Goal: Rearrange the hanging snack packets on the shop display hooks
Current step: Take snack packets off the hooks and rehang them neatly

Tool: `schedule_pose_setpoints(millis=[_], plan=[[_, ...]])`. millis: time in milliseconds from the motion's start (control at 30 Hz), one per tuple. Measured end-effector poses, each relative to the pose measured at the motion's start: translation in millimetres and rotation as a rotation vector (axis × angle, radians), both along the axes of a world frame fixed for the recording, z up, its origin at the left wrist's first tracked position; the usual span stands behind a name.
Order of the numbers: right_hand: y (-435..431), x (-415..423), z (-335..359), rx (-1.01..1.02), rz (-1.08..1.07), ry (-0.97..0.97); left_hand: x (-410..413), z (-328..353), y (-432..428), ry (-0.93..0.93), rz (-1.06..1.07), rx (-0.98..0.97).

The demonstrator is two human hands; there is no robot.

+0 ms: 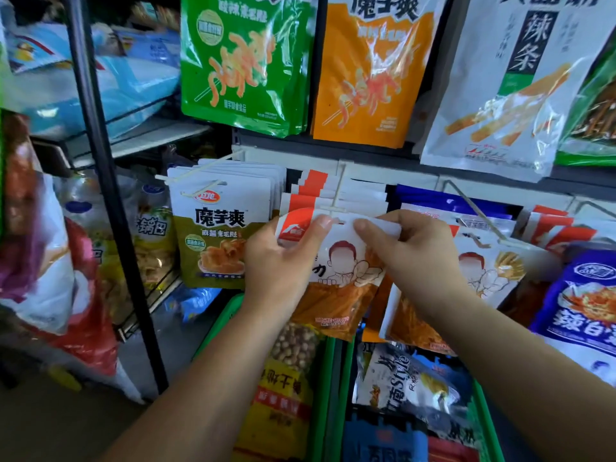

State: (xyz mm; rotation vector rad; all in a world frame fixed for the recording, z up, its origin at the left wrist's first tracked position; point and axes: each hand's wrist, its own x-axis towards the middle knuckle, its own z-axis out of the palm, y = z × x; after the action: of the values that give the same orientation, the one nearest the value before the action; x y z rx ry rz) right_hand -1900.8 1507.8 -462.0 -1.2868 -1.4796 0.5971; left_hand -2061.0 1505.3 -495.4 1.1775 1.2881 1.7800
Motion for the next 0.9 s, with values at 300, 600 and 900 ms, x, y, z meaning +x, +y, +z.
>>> schedule_pose_setpoints(millis=[300, 600, 900], plan=[[-1.8, 8.5, -24.8, 0.653, -0.104, -0.523, -3.2, -18.3, 32.8, 0.17, 0.081, 0.004], [21.6, 1.0, -59.8, 0.242, 0.229, -0.634, -16.3, -36.1, 37.9, 0.407, 0.23, -0.099], [-10.9, 51.8, -33.9, -0.162, 0.365, 0.09, 6.9, -41.6, 18.9, 0.65, 0.051, -0.072]])
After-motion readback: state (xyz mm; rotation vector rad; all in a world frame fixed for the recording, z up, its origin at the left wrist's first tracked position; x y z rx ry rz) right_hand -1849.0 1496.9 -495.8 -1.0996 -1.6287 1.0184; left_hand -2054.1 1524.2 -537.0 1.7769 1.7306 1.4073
